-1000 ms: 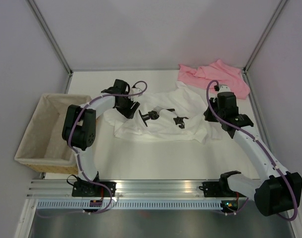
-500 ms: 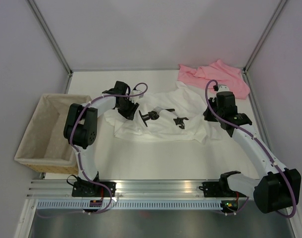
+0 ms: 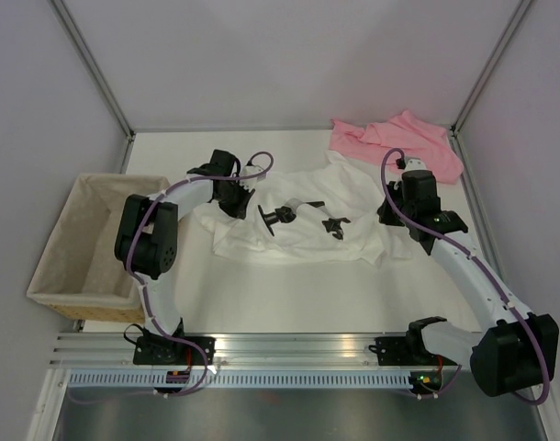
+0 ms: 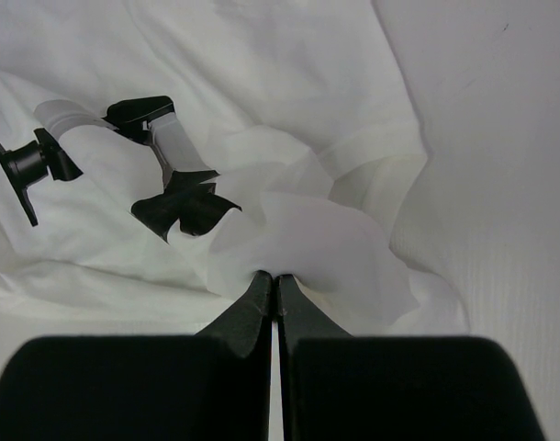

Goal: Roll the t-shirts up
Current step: Flatten the tshirt

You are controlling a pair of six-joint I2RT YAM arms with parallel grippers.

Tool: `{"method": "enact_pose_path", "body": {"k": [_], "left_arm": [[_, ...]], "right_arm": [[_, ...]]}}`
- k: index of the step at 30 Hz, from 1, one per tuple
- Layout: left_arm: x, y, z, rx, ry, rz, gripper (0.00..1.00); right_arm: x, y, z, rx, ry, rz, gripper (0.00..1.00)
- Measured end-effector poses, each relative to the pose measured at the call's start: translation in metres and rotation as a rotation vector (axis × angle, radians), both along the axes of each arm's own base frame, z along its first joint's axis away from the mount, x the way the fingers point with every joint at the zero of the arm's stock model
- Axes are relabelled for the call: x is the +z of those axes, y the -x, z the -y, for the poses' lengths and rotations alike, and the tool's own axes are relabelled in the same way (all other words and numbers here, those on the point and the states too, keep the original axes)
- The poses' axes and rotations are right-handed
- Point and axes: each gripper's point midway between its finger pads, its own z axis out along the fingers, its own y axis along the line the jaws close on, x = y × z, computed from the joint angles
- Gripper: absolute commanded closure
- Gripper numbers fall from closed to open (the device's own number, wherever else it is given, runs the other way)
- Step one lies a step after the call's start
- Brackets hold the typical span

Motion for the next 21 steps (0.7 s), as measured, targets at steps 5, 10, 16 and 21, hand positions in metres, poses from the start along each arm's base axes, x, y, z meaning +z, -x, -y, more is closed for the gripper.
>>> {"method": "enact_pose_path", "body": {"k": [5, 10, 16, 21], "left_arm": [[0.023, 0.003, -0.003, 0.009, 0.016, 0.051, 0.98], [0.081, -0.007, -0.015, 0.058, 0.054, 0.188, 0.98], [0.189, 0.001, -0.049, 0.134, 0.107, 0.442, 0.98], [0.264, 0.031, -0.057, 0.144, 0.136, 0.612, 0.98]], "right_arm": [[0.011, 0.002, 0.003, -0.011, -0.003, 0.036, 1.0], [0.044, 0.013, 0.011, -0.041, -0.011, 0.113, 1.0], [0.146, 0.035, 0.026, -0.095, -0.045, 0.362, 1.0], [0.228, 0.068, 0.034, -0.109, -0.092, 0.562, 1.0]]}}
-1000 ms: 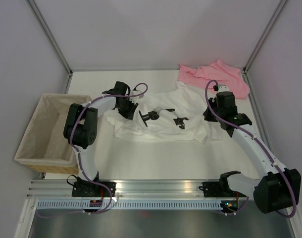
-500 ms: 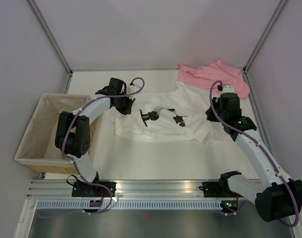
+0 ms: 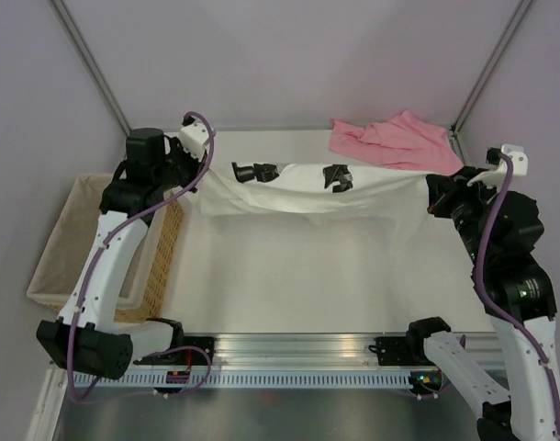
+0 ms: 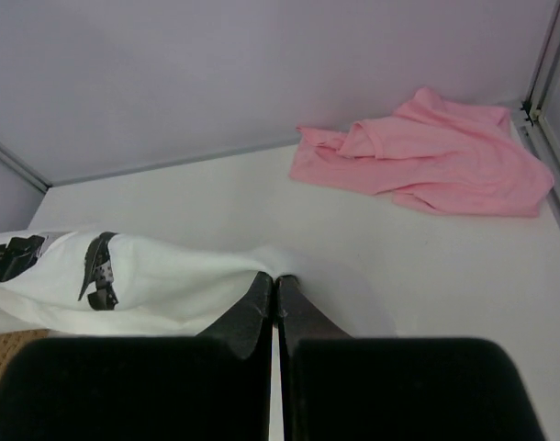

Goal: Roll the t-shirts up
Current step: Flatten the tshirt

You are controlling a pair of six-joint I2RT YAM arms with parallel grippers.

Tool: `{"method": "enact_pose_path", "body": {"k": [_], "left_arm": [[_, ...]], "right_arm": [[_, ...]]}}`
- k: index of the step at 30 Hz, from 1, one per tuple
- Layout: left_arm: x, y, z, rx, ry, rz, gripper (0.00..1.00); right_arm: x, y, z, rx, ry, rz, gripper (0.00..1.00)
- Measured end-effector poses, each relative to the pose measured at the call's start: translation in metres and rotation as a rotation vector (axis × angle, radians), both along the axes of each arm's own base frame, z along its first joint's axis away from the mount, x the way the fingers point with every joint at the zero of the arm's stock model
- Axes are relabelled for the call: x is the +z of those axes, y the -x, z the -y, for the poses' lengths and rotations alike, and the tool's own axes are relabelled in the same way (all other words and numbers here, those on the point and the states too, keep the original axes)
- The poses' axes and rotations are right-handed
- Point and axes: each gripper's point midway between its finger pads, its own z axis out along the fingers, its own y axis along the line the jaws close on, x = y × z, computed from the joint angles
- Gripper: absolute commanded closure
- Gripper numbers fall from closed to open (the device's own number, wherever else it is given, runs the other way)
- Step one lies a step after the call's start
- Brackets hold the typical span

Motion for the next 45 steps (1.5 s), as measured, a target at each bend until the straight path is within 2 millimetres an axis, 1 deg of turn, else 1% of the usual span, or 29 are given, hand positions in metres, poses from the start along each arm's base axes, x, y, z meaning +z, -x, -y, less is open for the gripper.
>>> {"method": "enact_pose_path", "body": {"k": [2, 3, 5, 8, 11, 13, 15, 17, 18, 20, 21, 23, 24, 26, 28, 29, 30, 31, 32, 33, 34, 35, 37, 38, 39, 41, 42, 43, 45], "left_arm": [[0.023, 0.011, -0.003, 0.003, 0.008, 0.055, 0.98], [0.031, 0.017, -0.004, 0.003, 0.011, 0.072, 0.98], [0.04, 0.026, -0.005, 0.002, 0.014, 0.088, 0.98], [0.037, 0.032, -0.006, 0.0, 0.012, 0.07, 0.98], [0.022, 0.026, -0.004, -0.001, 0.004, 0.018, 0.98], [0.008, 0.016, -0.003, 0.0, -0.003, -0.021, 0.98], [-0.012, -0.002, 0.0, 0.009, -0.01, -0.081, 0.98], [-0.028, -0.025, 0.003, 0.028, -0.014, -0.137, 0.98], [-0.034, -0.037, 0.003, 0.045, -0.018, -0.157, 0.98], [-0.031, -0.058, 0.004, 0.068, -0.013, -0.158, 0.98], [-0.025, -0.065, 0.005, 0.077, -0.008, -0.142, 0.98], [-0.008, -0.071, 0.005, 0.083, 0.009, -0.102, 0.98], [0.003, -0.072, 0.006, 0.082, 0.018, -0.073, 0.98], [0.019, -0.067, 0.008, 0.066, 0.038, -0.023, 0.98], [0.024, -0.058, 0.011, 0.042, 0.055, -0.004, 0.97], [0.02, -0.052, 0.012, 0.026, 0.057, -0.001, 0.87], [0.01, -0.046, 0.014, 0.005, 0.053, -0.016, 0.75], [-0.004, -0.041, 0.015, -0.014, 0.042, -0.04, 0.48], [-0.024, -0.037, 0.016, -0.043, 0.024, -0.071, 0.37], [-0.04, -0.035, 0.017, -0.057, 0.013, -0.101, 0.31], [-0.065, -0.029, 0.018, -0.078, -0.003, -0.155, 0.26], [-0.092, -0.022, 0.017, -0.094, -0.02, -0.213, 0.25], [-0.141, -0.005, 0.016, -0.126, -0.051, -0.336, 0.24], [-0.159, 0.004, 0.014, -0.138, -0.063, -0.384, 0.25], [-0.171, 0.012, 0.013, -0.148, -0.073, -0.42, 0.25], [-0.179, 0.019, 0.014, -0.166, -0.089, -0.442, 0.3], [-0.179, 0.019, 0.015, -0.177, -0.094, -0.437, 0.32], [-0.178, 0.018, 0.019, -0.193, -0.102, -0.422, 0.36], [-0.178, 0.02, 0.027, -0.224, -0.115, -0.411, 0.35]], "right_arm": [[0.017, 0.011, 0.001, 0.005, -0.009, 0.038, 1.0], [0.021, 0.014, 0.001, 0.011, -0.012, 0.045, 1.0], [0.02, 0.018, -0.003, 0.037, -0.013, 0.03, 1.0], [0.006, 0.02, -0.013, 0.097, -0.009, -0.03, 1.0], [-0.011, 0.011, -0.028, 0.167, -0.01, -0.096, 0.99], [-0.024, -0.002, -0.036, 0.198, -0.011, -0.143, 1.0], [-0.04, -0.027, -0.045, 0.219, -0.009, -0.202, 1.0], [-0.057, -0.061, -0.053, 0.221, -0.007, -0.282, 1.0], [-0.058, -0.08, -0.056, 0.222, -0.011, -0.301, 1.0], [-0.063, -0.115, -0.061, 0.219, -0.024, -0.332, 1.0], [-0.063, -0.127, -0.062, 0.215, -0.033, -0.334, 1.0], [-0.058, -0.133, -0.062, 0.212, -0.045, -0.321, 1.0], [-0.053, -0.131, -0.061, 0.211, -0.049, -0.309, 1.0], [-0.032, -0.12, -0.06, 0.218, -0.056, -0.245, 1.0], [-0.013, -0.101, -0.058, 0.228, -0.066, -0.161, 1.0], [-0.008, -0.089, -0.057, 0.234, -0.077, -0.127, 1.0], [-0.009, -0.079, -0.057, 0.238, -0.085, -0.113, 1.0], [-0.013, -0.071, -0.058, 0.247, -0.101, -0.088, 1.0], [-0.024, -0.062, -0.06, 0.258, -0.132, -0.083, 1.0], [-0.034, -0.059, -0.063, 0.273, -0.151, -0.089, 1.0], [-0.059, -0.061, -0.069, 0.29, -0.188, -0.117, 1.0], [-0.075, -0.062, -0.071, 0.296, -0.201, -0.149, 1.0], [-0.139, -0.068, -0.077, 0.293, -0.237, -0.301, 1.0], [-0.169, -0.069, -0.078, 0.283, -0.246, -0.381, 1.0], [-0.195, -0.068, -0.078, 0.271, -0.251, -0.455, 1.0], [-0.221, -0.064, -0.078, 0.257, -0.252, -0.535, 1.0], [-0.224, -0.063, -0.077, 0.255, -0.249, -0.546, 1.0], [-0.223, -0.064, -0.077, 0.256, -0.245, -0.539, 1.0], [-0.215, -0.068, -0.077, 0.26, -0.235, -0.515, 1.0]]}}
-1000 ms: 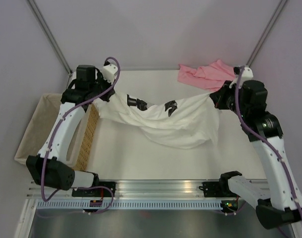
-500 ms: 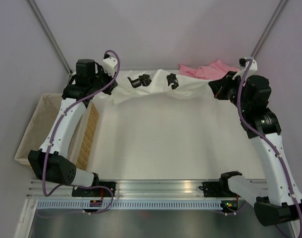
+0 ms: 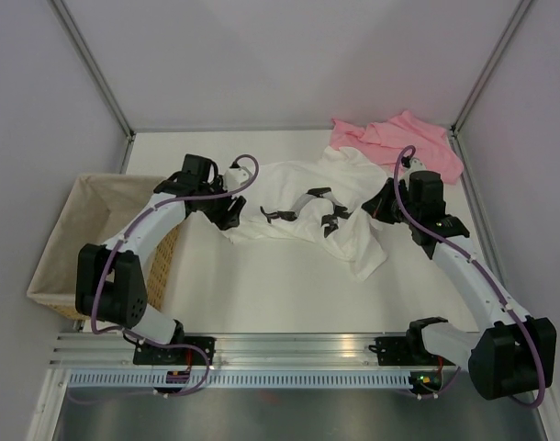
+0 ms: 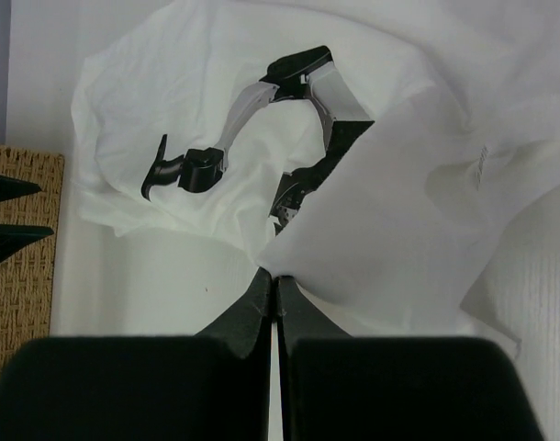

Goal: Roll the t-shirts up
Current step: Flatten the tshirt

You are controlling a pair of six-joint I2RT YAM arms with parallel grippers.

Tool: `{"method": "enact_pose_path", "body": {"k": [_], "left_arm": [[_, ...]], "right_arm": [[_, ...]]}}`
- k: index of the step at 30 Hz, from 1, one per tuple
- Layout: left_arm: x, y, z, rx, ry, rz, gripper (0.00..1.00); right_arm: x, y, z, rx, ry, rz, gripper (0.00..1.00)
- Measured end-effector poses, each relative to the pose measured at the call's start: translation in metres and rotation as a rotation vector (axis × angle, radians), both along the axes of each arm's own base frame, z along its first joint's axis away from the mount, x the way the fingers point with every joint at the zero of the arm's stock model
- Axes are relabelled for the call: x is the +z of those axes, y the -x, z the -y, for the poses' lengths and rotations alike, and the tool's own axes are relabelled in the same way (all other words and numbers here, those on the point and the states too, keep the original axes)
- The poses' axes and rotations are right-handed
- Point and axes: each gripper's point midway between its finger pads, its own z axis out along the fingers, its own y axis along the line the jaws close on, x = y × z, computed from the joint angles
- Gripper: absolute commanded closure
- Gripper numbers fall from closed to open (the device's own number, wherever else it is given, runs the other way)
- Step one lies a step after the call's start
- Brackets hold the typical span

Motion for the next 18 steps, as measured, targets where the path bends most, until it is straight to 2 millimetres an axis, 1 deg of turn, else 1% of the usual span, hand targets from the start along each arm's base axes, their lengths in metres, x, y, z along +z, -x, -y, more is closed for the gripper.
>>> {"method": "enact_pose_path", "body": {"k": [4, 5, 7, 10, 13, 14, 17, 18], "left_arm": [[-0.004, 0.002, 0.018, -0.051, -0.006, -0.008, 0.3], [-0.007, -0.001, 0.021, -0.056, -0.01, -0.016, 0.28], [-0.014, -0.008, 0.021, -0.047, -0.024, -0.029, 0.27], [-0.025, -0.03, 0.018, -0.006, -0.061, -0.044, 0.28], [-0.031, -0.044, 0.017, 0.031, -0.073, -0.053, 0.31], [-0.031, -0.047, 0.017, 0.04, -0.072, -0.056, 0.37], [-0.031, -0.051, 0.018, 0.056, -0.057, -0.063, 0.44], [-0.031, -0.05, 0.019, 0.058, -0.049, -0.071, 0.45]], "right_arm": [[0.014, -0.008, 0.001, 0.0, 0.012, 0.048, 1.0], [0.015, -0.008, 0.001, -0.001, 0.015, 0.054, 1.0], [0.015, -0.009, 0.002, -0.001, 0.019, 0.057, 1.0], [0.015, -0.009, 0.002, -0.001, 0.022, 0.058, 1.0], [0.015, -0.009, 0.002, -0.001, 0.023, 0.059, 1.0], [0.015, -0.009, 0.003, 0.0, 0.025, 0.06, 1.0], [0.014, -0.01, 0.003, -0.002, 0.03, 0.062, 1.0], [0.014, -0.01, 0.004, -0.003, 0.032, 0.062, 0.99]]}}
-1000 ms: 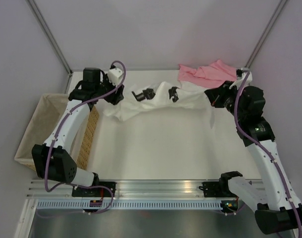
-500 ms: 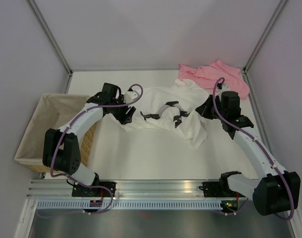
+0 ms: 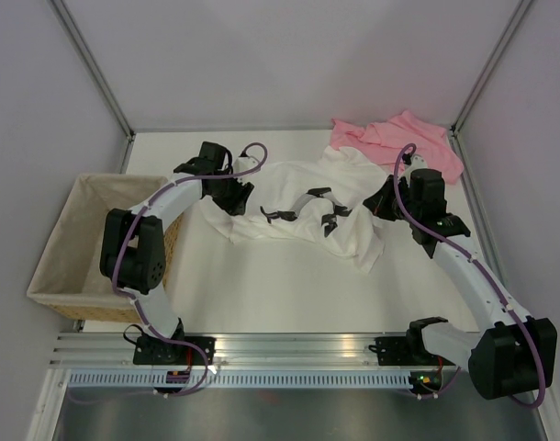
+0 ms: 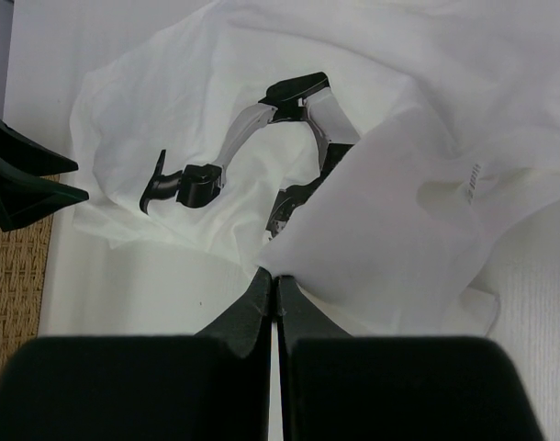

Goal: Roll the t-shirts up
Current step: Flatten the tshirt

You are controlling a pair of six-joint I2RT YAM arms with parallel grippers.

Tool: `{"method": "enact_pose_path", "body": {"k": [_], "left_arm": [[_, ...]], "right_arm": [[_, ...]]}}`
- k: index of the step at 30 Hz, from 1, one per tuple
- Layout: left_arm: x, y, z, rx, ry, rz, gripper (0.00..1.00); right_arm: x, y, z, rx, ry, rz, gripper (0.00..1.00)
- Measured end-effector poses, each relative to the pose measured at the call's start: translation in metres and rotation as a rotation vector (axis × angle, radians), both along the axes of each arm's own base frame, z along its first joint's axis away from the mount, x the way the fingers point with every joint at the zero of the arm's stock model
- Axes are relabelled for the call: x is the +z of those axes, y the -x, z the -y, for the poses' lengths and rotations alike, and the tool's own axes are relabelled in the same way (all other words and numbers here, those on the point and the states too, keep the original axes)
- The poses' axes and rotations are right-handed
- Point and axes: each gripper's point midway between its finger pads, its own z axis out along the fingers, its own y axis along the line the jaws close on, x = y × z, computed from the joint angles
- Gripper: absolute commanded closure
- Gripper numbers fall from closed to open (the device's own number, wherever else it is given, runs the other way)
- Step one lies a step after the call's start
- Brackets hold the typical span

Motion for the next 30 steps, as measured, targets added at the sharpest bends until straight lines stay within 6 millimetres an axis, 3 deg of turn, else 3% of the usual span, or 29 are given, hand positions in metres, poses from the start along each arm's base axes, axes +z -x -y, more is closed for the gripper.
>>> {"method": "enact_pose_path", "body": {"k": [18, 21, 22, 24, 30], "left_arm": [[-0.008, 0.018, -0.01, -0.04, 0.042, -0.08, 0.46], [-0.012, 0.024, -0.008, -0.058, 0.055, -0.098, 0.67], [-0.013, 0.026, -0.007, -0.065, 0.061, -0.105, 0.83], [-0.013, 0.028, -0.006, -0.074, 0.068, -0.109, 0.97], [-0.008, 0.028, -0.004, -0.059, 0.088, -0.09, 0.98]], "right_arm": [[-0.002, 0.0, 0.004, -0.007, 0.027, 0.002, 1.0], [-0.003, -0.001, 0.004, -0.006, 0.03, 0.003, 1.0], [-0.003, -0.001, 0.004, -0.006, 0.03, 0.003, 1.0], [-0.003, -0.001, 0.004, -0.005, 0.032, 0.004, 1.0], [-0.007, 0.001, 0.014, -0.04, 0.07, -0.01, 1.0]]}}
